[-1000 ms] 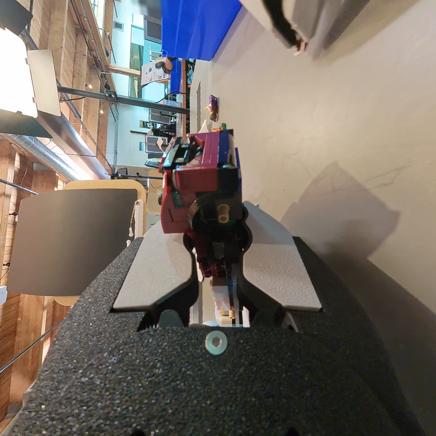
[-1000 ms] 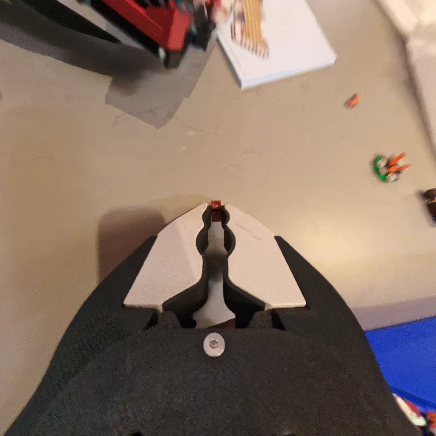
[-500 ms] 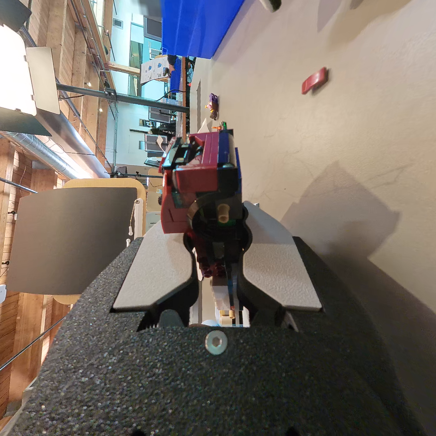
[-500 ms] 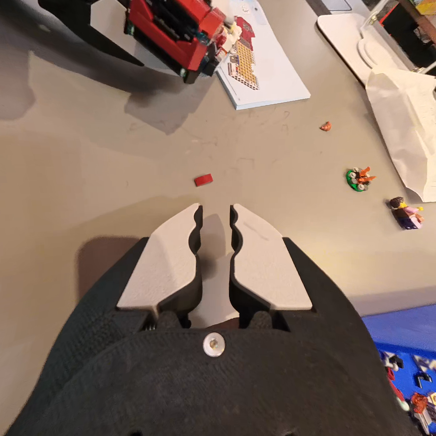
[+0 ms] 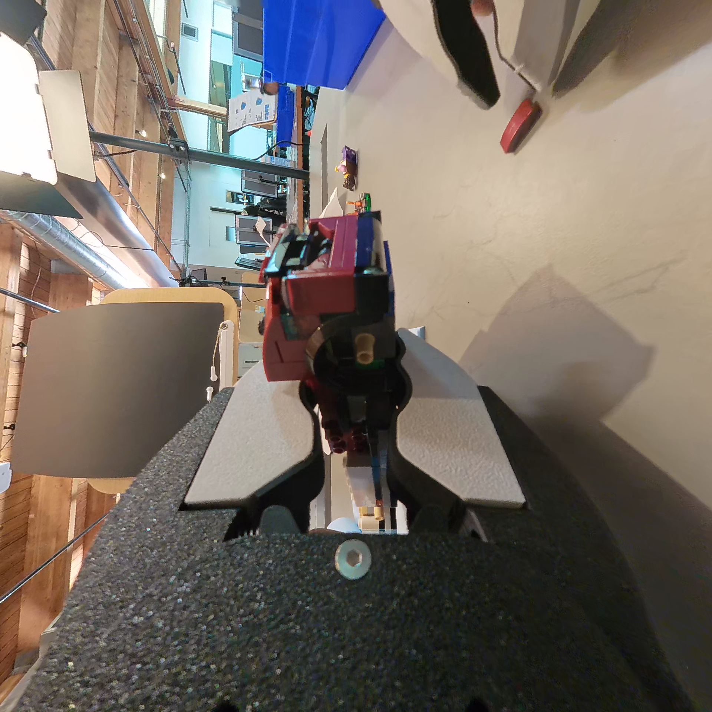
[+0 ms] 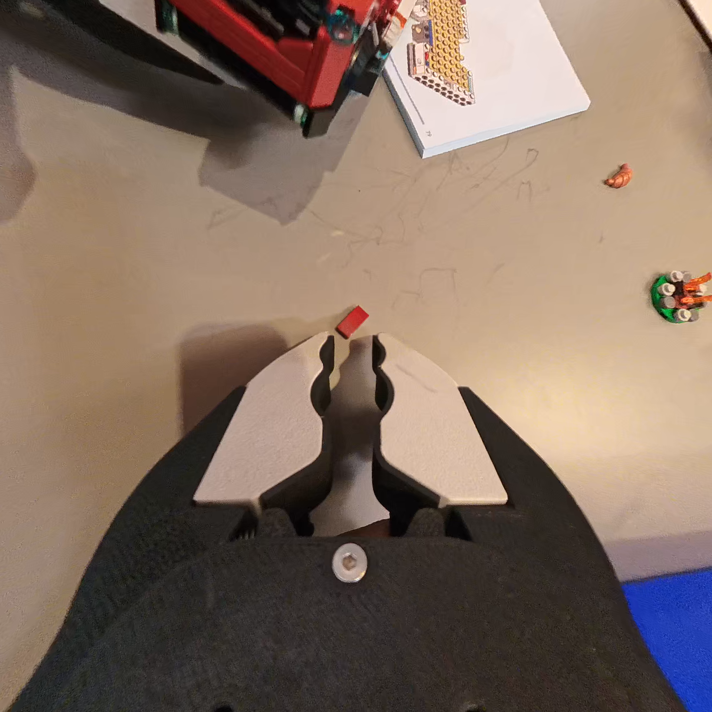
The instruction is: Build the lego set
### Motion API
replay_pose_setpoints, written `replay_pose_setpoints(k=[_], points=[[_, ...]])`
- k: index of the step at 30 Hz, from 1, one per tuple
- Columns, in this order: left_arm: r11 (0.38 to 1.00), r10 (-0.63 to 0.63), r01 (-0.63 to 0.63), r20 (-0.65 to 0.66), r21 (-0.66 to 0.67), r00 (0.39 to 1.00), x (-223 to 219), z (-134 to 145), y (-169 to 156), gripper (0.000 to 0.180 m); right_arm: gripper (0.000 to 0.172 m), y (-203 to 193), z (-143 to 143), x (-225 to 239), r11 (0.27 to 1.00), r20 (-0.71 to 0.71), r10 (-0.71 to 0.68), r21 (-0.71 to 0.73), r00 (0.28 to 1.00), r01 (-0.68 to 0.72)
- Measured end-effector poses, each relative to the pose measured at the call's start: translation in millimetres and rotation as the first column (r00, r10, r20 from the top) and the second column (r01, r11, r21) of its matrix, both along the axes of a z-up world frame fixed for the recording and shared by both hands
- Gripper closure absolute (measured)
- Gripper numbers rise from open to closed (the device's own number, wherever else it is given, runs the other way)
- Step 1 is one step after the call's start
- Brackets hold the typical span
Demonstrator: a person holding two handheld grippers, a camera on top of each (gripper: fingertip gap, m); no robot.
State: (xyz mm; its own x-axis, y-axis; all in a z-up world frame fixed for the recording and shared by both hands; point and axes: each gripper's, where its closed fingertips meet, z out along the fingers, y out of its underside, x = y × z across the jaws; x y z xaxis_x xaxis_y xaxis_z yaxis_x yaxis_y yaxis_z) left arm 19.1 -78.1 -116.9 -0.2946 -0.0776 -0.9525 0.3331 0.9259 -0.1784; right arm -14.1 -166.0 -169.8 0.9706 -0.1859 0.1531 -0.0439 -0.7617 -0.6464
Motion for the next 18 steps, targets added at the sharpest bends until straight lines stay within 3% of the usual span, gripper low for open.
replay_pose_setpoints(k=[9, 18], points=[[1.000, 0.005, -0.005, 0.005, 0.019, 1.000, 2.0, 0.2, 1.5, 0.145, 0.157, 2.3, -4.9, 1.2, 0.994, -0.077, -0.113, -0.010, 0.991, 0.112], [0.999, -0.004, 0.003, 0.010, 0.032, 1.000, 1.9, 0.3, -2.1, 0.145, 0.158, 7.2, -1.7, -1.4, 0.991, -0.093, -0.135, -0.009, 0.986, 0.135]])
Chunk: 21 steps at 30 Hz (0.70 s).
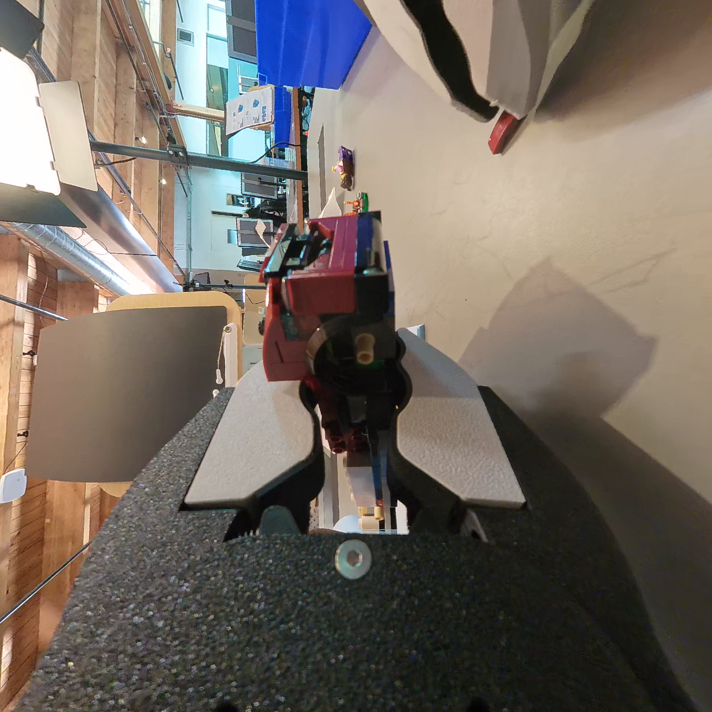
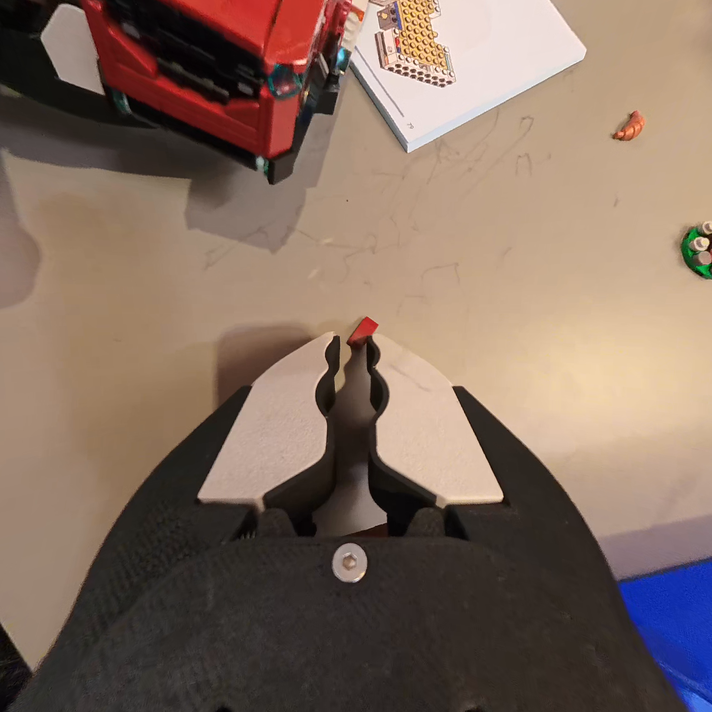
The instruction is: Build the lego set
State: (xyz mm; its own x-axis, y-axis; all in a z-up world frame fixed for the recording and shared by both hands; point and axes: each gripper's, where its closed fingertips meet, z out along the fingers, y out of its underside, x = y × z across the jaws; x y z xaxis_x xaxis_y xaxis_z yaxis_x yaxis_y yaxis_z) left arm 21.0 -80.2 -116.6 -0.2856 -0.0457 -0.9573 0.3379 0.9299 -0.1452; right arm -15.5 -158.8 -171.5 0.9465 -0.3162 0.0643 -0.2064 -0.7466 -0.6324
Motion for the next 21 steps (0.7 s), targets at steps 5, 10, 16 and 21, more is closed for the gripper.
replay_pose_setpoints(k=[5, 10, 16, 21], points=[[1.000, -0.004, 0.004, -0.001, -0.005, 1.000, 0.3, 0.6, -1.3, 0.145, 0.163, 2.1, -3.8, 0.0, 1.000, 0.028, 0.000, -0.031, 1.000, 0.001], [1.000, -0.005, 0.005, -0.007, -0.005, 1.000, 1.0, -0.8, -1.7, 0.145, 0.168, 2.6, -3.4, 0.9, 1.000, 0.025, 0.000, -0.018, 1.000, 0.000], [1.000, -0.007, 0.007, -0.013, -0.005, 1.000, 1.3, -2.5, -2.6, 0.145, 0.162, 0.6, 0.9, 3.3, 1.000, 0.033, -0.006, 0.015, 0.999, 0.006], [1.000, -0.011, 0.011, -0.017, -0.006, 1.000, 0.8, -3.4, -4.2, 0.145, 0.163, 4.3, 7.3, 10.7, 0.996, 0.026, -0.045, 0.075, 0.999, 0.043]])
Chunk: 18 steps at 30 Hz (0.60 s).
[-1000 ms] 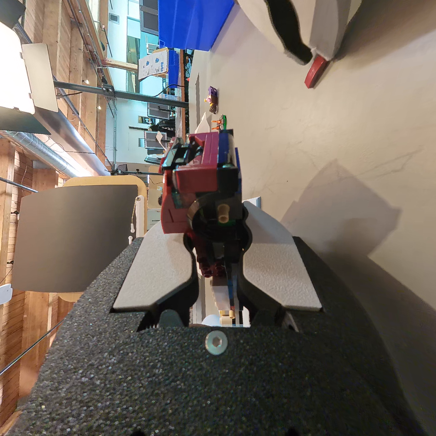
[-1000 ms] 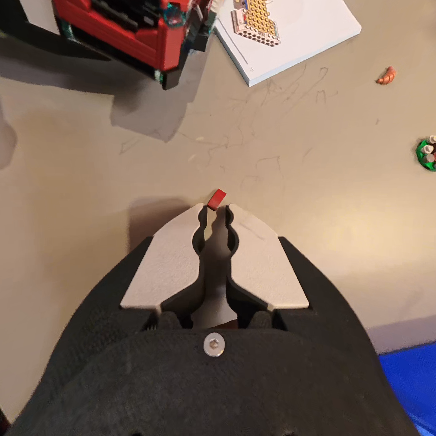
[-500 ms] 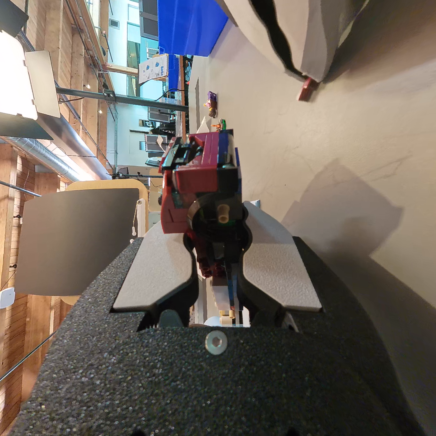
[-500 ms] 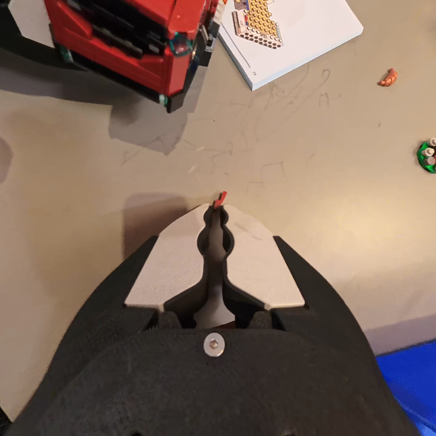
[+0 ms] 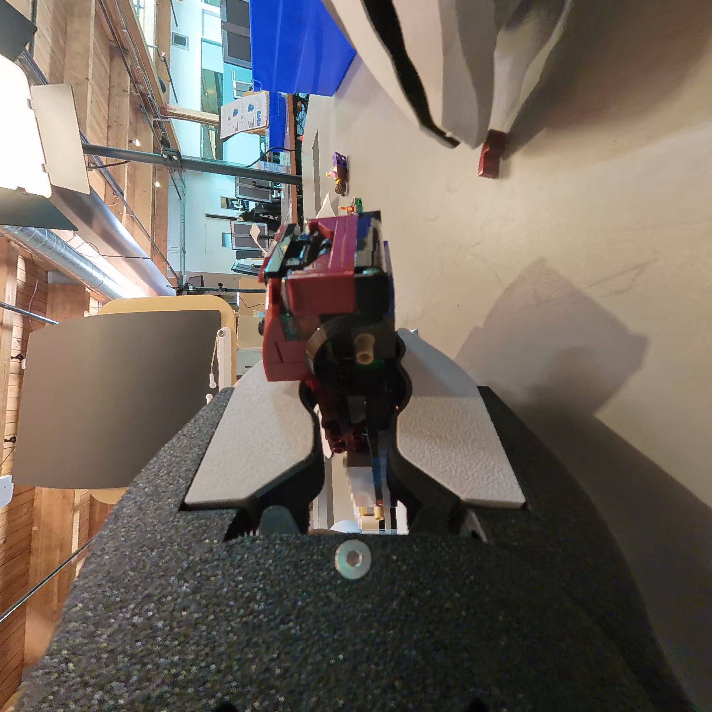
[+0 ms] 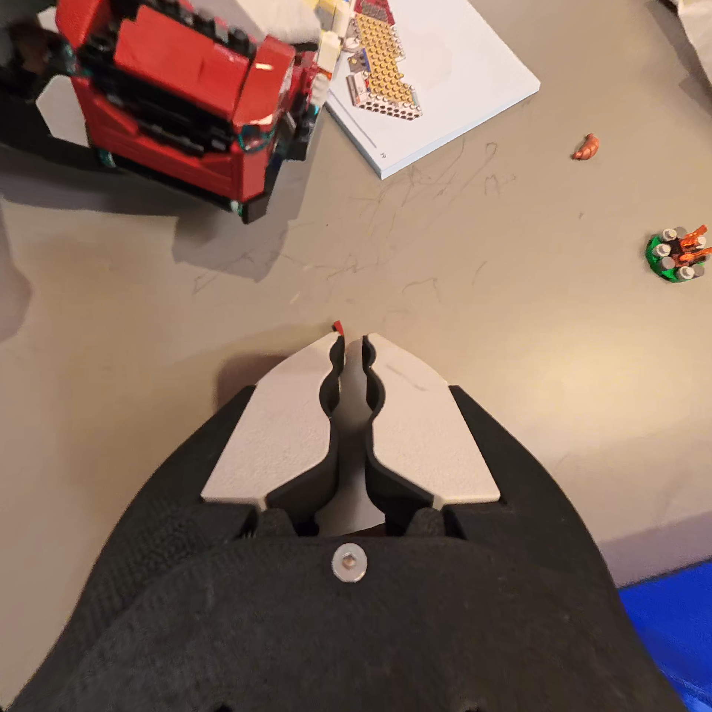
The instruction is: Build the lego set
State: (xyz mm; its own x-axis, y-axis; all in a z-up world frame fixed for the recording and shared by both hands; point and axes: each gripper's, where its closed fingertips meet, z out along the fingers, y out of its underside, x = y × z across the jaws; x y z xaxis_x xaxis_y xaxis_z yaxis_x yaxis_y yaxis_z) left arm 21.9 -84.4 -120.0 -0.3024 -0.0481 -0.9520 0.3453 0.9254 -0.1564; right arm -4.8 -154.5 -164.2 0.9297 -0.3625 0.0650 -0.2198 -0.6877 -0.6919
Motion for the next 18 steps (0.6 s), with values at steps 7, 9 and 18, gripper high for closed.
replay_pose_setpoints(k=[7, 9, 18], points=[[1.000, 0.004, -0.004, -0.004, -0.001, 1.000, 0.4, -0.8, 0.9, 0.145, 0.163, 1.9, -2.5, -1.4, 1.000, -0.017, 0.019, -0.004, 1.000, -0.020], [1.000, 0.003, -0.003, -0.005, -0.002, 1.000, 0.0, -1.1, 0.5, 0.145, 0.166, 2.0, -3.1, -4.2, 0.999, -0.018, 0.032, -0.008, 0.999, -0.032], [1.000, 0.002, -0.002, -0.011, -0.001, 1.000, -1.0, -2.5, -0.1, 0.145, 0.162, -2.5, -7.0, -9.7, 0.998, -0.007, 0.064, -0.029, 0.998, -0.064]])
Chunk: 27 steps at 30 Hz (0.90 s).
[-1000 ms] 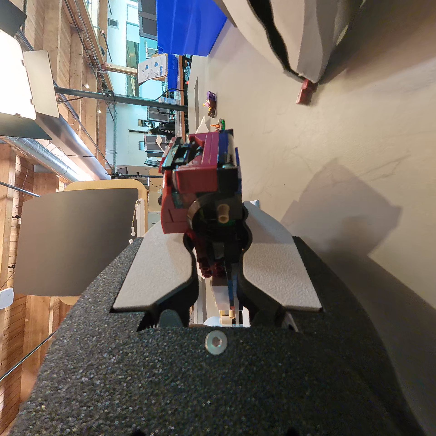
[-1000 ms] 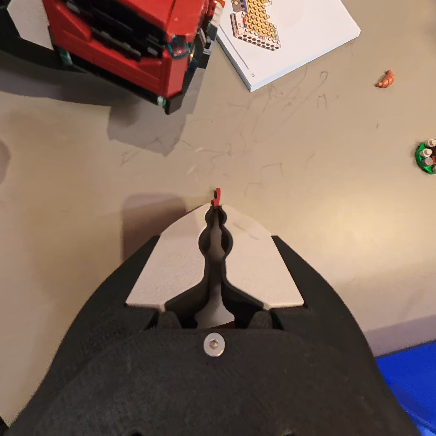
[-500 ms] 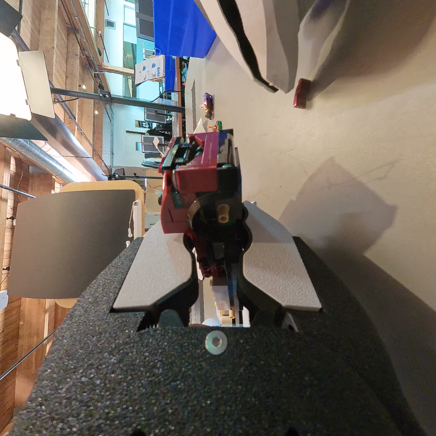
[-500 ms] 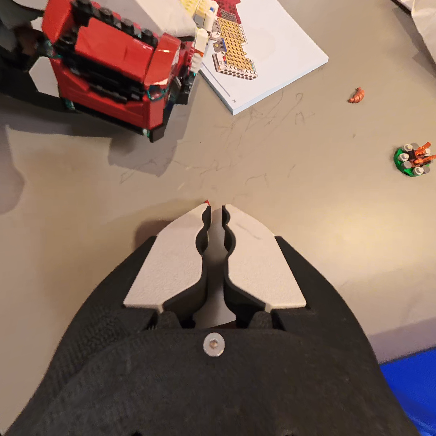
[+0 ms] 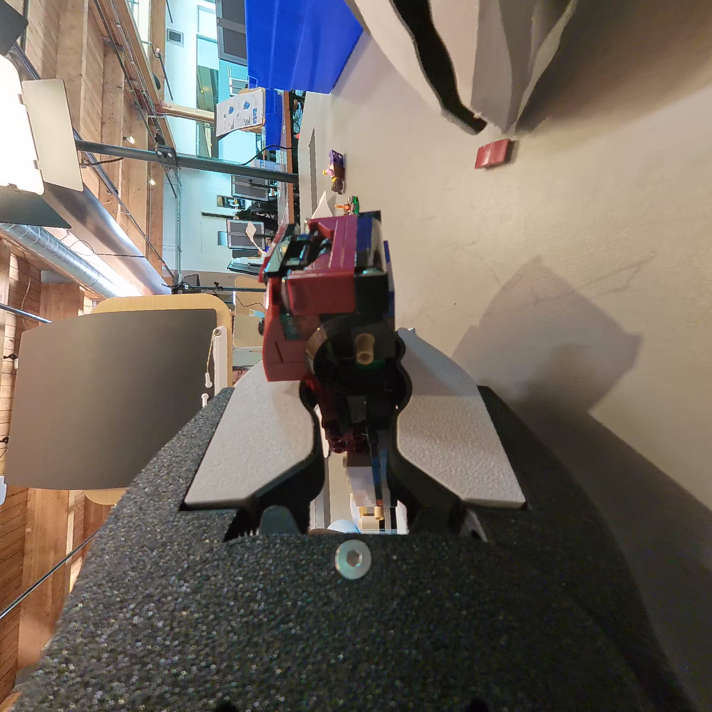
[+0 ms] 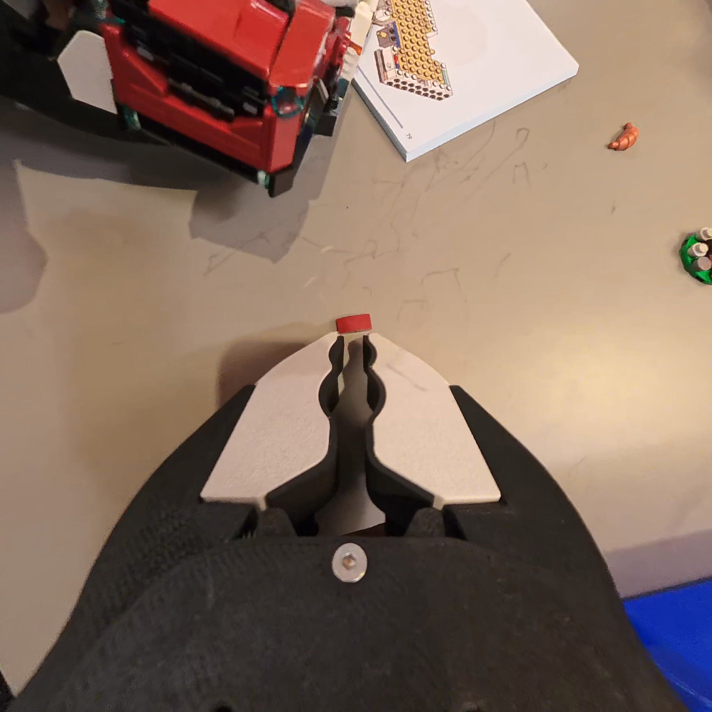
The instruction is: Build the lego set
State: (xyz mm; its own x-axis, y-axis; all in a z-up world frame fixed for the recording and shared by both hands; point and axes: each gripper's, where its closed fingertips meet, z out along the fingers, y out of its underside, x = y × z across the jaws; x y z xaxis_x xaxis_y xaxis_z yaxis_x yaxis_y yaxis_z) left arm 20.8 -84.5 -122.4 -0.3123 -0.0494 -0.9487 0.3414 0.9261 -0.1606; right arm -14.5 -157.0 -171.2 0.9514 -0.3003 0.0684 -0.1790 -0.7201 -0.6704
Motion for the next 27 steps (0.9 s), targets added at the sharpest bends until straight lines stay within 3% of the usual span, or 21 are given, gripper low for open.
replay_pose_setpoints(k=[5, 9, 16, 27], points=[[1.000, -0.003, 0.003, 0.000, 0.002, 1.000, -1.3, 0.1, -0.6, 0.145, 0.159, -1.2, 4.1, 13.8, 0.993, 0.131, 0.111, -0.057, 0.985, -0.104], [1.000, 0.003, -0.003, 0.005, 0.002, 1.000, -1.5, 1.9, 1.0, 0.145, 0.154, -1.4, 1.9, 12.8, 0.978, 0.129, 0.186, -0.122, 0.974, -0.171], [1.000, 0.009, -0.009, 0.000, -0.005, 1.000, -1.7, 2.3, 3.3, 0.145, 0.151, 16.5, -0.3, 14.9, 0.981, 0.182, 0.176, -0.119, 0.968, -0.156], [1.000, 0.008, -0.008, -0.006, -0.013, 1.000, -2.8, 4.0, 4.8, 0.145, 0.155, 9.0, -1.3, 12.8, 0.988, 0.043, 0.138, -0.071, 0.989, -0.135]])
